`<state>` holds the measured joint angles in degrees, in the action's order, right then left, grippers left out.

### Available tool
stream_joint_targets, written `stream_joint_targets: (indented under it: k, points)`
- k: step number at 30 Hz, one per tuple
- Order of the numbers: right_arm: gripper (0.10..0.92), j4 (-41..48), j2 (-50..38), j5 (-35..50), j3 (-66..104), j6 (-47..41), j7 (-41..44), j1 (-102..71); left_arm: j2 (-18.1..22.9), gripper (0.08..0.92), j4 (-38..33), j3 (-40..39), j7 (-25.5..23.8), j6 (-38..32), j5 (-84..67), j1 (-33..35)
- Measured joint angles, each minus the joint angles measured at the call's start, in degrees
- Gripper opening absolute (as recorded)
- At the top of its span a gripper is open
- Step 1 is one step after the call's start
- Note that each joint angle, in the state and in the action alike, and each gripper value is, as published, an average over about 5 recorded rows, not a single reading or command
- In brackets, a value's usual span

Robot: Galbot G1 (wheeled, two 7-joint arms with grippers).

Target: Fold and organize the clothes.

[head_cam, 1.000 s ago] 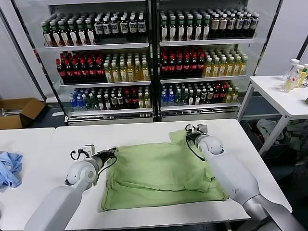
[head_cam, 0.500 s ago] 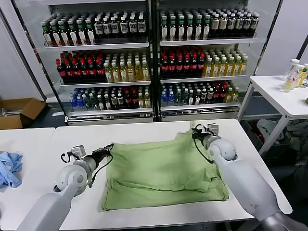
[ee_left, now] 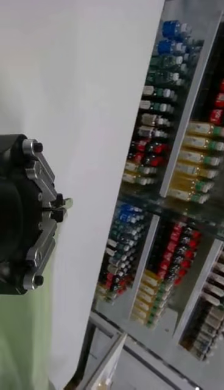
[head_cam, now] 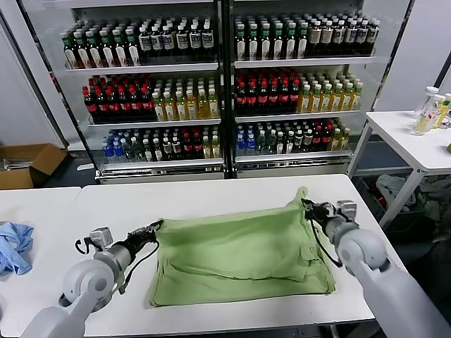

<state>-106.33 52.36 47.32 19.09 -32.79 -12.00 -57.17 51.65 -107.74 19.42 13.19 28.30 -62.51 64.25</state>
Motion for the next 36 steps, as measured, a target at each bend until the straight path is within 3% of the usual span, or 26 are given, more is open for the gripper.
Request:
stream_joint_targets:
  k: [16,20,36]
  points:
    - [0.133,-10.8,0.7,-1.9,9.8,-0.3,-0.9,-18.7,-0.2,0.088,-3.5,0.1,-1.1,0.5,7.1,7.4]
    - [0.241,-12.0,1.2,-3.5,10.3,-0.2,-0.5,-20.6,0.3,0.137,-4.3,-0.2,-1.2,0.2,9.2,8.6]
    - [0.700,-16.7,2.5,-9.4,12.4,2.5,0.9,-26.8,5.4,0.599,-8.9,-2.1,4.8,-4.9,24.7,14.7]
